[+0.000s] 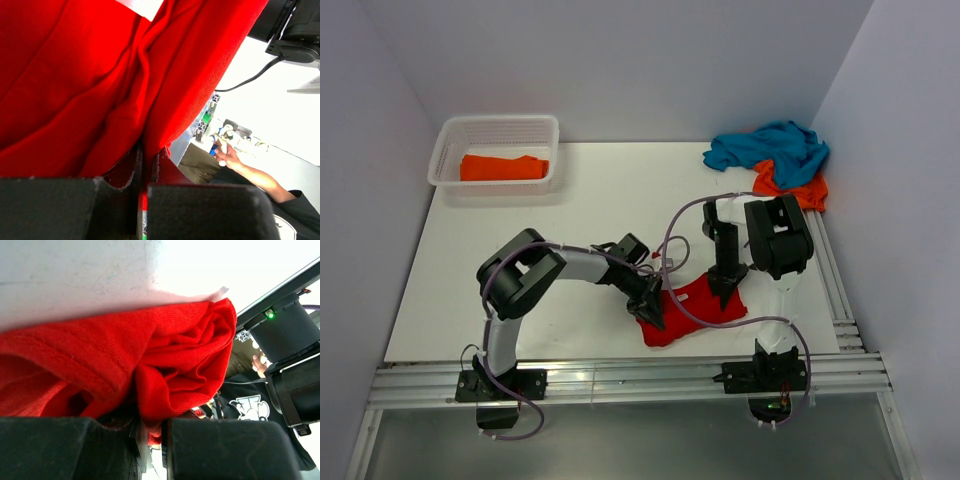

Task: Roll the t-shirts
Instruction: Roll the tshirt

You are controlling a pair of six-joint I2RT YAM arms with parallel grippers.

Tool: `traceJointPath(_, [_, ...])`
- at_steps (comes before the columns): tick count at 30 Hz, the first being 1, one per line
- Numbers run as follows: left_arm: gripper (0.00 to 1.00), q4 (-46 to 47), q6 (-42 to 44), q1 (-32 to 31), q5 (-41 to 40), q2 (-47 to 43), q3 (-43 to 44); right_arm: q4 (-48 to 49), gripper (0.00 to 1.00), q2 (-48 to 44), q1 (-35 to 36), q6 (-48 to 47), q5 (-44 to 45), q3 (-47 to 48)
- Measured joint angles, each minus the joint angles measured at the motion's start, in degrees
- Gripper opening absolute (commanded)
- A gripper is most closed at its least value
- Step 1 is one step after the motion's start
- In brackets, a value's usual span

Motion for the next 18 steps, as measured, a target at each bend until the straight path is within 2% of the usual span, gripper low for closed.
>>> traceJointPath(1, [0.01,0.0,-0.2,-0.3,-0.4,-0.2,0.1,-0.1,0.11,0.0,-0.1,0.0,0.0,0.1])
traceJointPath(3, [0.01,-0.4,-0.3,-0.3,-0.6,-0.1,0.6,-0.3,0.30,0.2,-0.4,0.0,-0.1,0.7])
traceJointPath(5, [0.01,-1.3,-0.3,-0.1,-0.5,0.1,1.2,-0.8,0.32,0.6,-0.8,-0.4,0.2,1.8])
traceJointPath(11, [0.01,-4.3,-0.8,0.5,-0.2,1.0,2.9,-1.9,0.50,1.0,-2.3,-1.9,2.0,5.3])
traceJointPath(14, [0.01,-5.6,-1.6,0.8,0.0,1.5,3.5,-1.6,0.64,0.0,-3.6,-2.9,2.8,6.5])
traceJointPath(15, [0.01,-6.0,-1.9,0.9,0.3,1.8,3.8,-1.0,0.75,-0.6,-4.0,-3.0,3.3,6.8])
traceJointPath(18, [0.01,-7.3,-3.1,1.2,1.4,2.6,3.9,1.6,0.77,-4.5,-5.5,-3.9,5.4,8.5])
